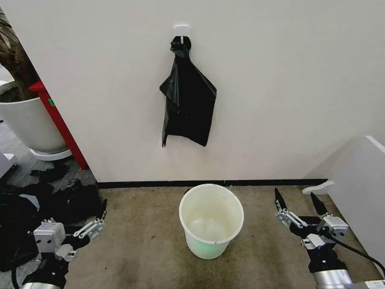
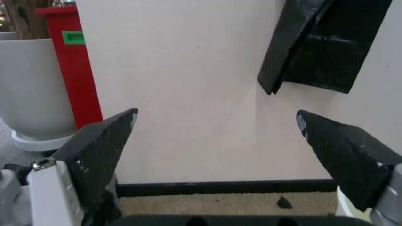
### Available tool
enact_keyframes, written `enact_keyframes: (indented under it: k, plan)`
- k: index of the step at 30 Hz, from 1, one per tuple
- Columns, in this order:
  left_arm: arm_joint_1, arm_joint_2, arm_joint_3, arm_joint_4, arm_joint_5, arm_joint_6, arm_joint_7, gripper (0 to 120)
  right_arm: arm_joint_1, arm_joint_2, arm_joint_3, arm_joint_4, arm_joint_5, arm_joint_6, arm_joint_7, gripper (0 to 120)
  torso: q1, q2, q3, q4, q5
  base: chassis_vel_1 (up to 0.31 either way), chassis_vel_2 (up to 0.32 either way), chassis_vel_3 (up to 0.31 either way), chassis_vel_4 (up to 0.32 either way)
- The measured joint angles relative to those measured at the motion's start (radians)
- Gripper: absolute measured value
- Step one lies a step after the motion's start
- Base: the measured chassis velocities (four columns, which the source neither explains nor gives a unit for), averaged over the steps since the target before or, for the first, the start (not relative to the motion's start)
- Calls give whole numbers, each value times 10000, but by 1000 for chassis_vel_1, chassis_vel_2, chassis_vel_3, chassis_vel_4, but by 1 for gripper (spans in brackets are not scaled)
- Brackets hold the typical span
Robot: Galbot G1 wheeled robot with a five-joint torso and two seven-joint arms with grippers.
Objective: Place the garbage bag over the trash bin.
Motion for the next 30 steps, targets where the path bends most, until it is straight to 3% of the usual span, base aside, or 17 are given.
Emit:
enact_keyframes:
  k: [30]
  plan:
    - [0, 0, 0, 0, 0, 0, 0, 100, 0, 0, 0, 0, 0, 0, 0, 100, 0, 0, 0, 0, 0, 0, 0, 0, 0]
